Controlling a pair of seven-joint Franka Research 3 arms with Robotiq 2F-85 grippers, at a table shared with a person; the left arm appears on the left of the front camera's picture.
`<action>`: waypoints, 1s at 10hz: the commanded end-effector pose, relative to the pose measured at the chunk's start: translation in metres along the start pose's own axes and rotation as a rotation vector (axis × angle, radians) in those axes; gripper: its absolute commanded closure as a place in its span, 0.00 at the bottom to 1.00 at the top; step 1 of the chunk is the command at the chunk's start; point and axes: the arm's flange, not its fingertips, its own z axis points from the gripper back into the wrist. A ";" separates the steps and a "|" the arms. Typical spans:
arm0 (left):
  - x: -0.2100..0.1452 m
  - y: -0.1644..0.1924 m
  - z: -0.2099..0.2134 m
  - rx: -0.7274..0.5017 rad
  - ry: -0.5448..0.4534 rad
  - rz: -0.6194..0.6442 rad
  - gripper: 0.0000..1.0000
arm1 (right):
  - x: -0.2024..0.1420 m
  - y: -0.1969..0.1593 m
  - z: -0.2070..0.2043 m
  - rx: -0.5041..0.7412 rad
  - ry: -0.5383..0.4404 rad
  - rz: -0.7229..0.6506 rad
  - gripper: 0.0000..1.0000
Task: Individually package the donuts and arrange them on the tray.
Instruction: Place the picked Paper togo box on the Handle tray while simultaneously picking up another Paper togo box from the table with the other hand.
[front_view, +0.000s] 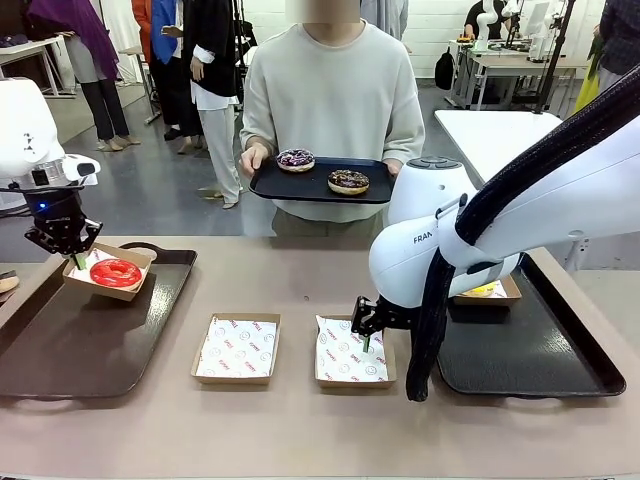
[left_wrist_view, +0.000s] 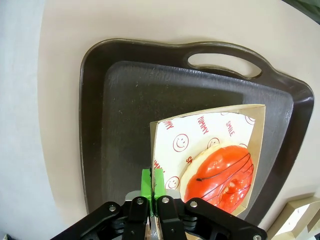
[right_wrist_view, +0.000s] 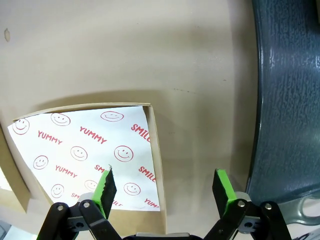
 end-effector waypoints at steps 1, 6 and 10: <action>0.005 -0.003 0.002 -0.024 0.008 0.020 0.98 | 0.002 0.007 -0.003 0.016 -0.007 -0.021 0.59; 0.008 -0.005 -0.001 -0.018 0.016 0.018 0.00 | 0.002 0.007 -0.004 0.020 -0.010 -0.024 1.00; 0.006 -0.004 -0.001 -0.023 0.019 0.012 0.04 | 0.001 0.007 -0.005 0.015 -0.015 -0.025 1.00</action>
